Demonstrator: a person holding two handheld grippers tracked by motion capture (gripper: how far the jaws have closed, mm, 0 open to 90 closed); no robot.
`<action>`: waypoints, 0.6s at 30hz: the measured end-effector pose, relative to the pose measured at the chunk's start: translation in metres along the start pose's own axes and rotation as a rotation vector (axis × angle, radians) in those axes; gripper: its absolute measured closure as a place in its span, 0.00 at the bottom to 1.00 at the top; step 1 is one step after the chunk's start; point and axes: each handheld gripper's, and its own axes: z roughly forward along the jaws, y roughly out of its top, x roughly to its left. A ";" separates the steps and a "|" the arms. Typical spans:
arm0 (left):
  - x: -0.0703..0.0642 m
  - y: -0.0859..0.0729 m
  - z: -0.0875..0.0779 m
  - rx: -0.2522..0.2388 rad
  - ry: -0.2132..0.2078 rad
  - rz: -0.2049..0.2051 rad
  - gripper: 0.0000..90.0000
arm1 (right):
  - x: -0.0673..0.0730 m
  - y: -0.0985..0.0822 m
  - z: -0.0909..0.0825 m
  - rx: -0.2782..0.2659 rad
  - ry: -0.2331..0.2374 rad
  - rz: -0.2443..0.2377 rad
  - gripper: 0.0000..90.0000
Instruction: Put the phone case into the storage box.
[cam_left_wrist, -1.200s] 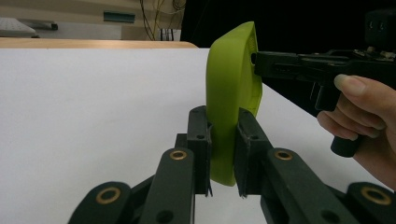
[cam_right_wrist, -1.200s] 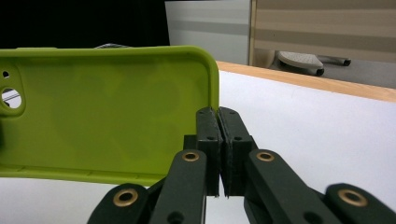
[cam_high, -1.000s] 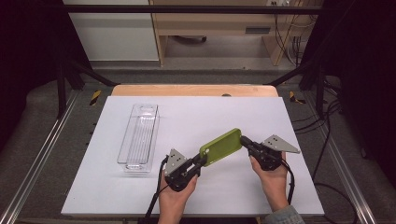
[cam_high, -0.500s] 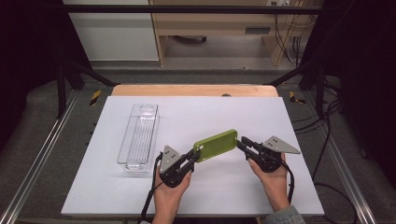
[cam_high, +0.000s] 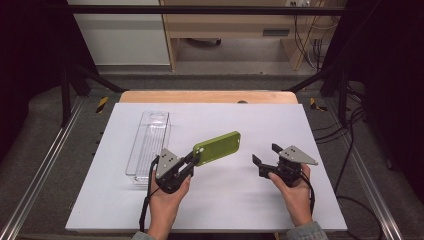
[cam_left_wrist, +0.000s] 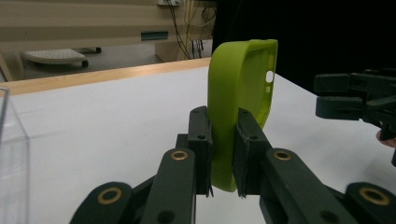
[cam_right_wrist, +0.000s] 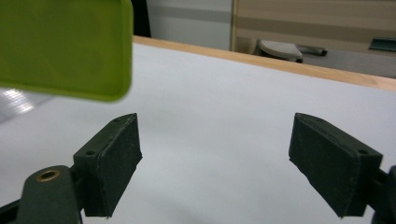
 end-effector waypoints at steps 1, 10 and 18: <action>0.002 0.002 -0.001 0.001 0.003 0.003 0.88 | 0.001 -0.001 -0.001 0.012 -0.011 -0.006 0.19; 0.019 0.020 -0.012 0.010 0.042 0.065 0.88 | -0.002 -0.010 -0.005 0.020 0.018 -0.021 0.14; 0.038 0.036 -0.017 0.003 0.060 0.079 0.88 | -0.004 -0.013 -0.002 -0.001 0.010 -0.016 0.15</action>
